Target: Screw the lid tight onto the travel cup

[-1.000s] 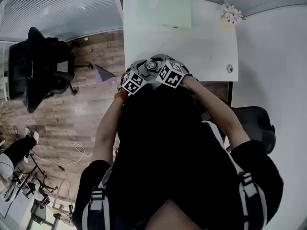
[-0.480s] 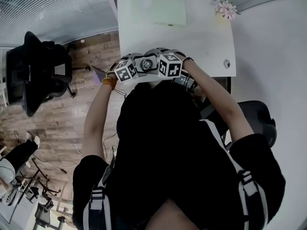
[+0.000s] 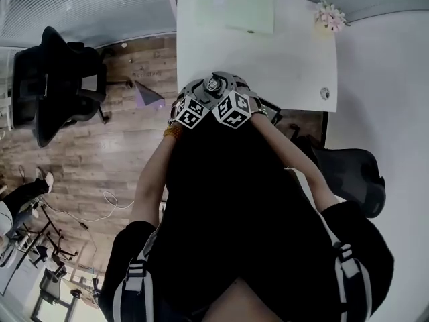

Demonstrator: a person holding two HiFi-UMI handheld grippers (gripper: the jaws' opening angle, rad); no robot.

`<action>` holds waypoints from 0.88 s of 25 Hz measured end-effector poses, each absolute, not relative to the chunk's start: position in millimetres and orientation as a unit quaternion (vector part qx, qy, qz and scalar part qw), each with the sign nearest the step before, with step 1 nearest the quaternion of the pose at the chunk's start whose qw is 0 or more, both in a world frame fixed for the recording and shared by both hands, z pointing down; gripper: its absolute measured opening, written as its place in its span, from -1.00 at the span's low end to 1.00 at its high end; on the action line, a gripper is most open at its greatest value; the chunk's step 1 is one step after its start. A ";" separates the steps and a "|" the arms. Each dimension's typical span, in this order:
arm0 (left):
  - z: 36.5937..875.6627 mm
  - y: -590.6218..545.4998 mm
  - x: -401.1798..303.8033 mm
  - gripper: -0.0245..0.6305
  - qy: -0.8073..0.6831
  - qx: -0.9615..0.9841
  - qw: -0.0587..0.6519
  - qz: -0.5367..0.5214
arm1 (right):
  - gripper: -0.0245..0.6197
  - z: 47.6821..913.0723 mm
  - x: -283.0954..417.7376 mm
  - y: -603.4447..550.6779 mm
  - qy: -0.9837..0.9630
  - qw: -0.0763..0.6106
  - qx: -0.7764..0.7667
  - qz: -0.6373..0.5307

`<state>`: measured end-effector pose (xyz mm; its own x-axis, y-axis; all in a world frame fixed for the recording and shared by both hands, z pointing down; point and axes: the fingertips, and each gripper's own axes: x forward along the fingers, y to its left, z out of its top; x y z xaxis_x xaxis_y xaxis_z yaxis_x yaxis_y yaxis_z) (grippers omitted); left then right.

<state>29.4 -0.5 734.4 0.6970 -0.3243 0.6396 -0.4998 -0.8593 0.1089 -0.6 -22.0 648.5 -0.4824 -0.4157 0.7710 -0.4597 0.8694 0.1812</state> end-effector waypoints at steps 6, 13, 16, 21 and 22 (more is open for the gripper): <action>736.9 -3.3 26.5 0.04 -0.216 0.910 0.130 0.330 | -0.07 651.0 8.4 -27.3 -0.858 0.426 0.272 0.092; 739.9 -1.7 30.7 0.07 -0.185 0.913 0.100 0.350 | -0.12 652.5 4.3 -16.9 -0.870 0.439 0.218 0.054; 742.1 -1.9 31.5 0.07 -0.124 0.918 0.075 0.369 | -0.12 653.1 3.5 -15.1 -0.882 0.437 0.174 0.037; 744.4 1.1 30.9 0.08 0.036 0.917 0.026 0.397 | -0.11 655.3 -2.3 -4.5 -0.893 0.449 0.025 -0.025; 744.7 0.7 30.2 0.09 0.060 0.913 0.023 0.402 | -0.11 655.5 -3.7 -4.2 -0.893 0.449 0.001 -0.030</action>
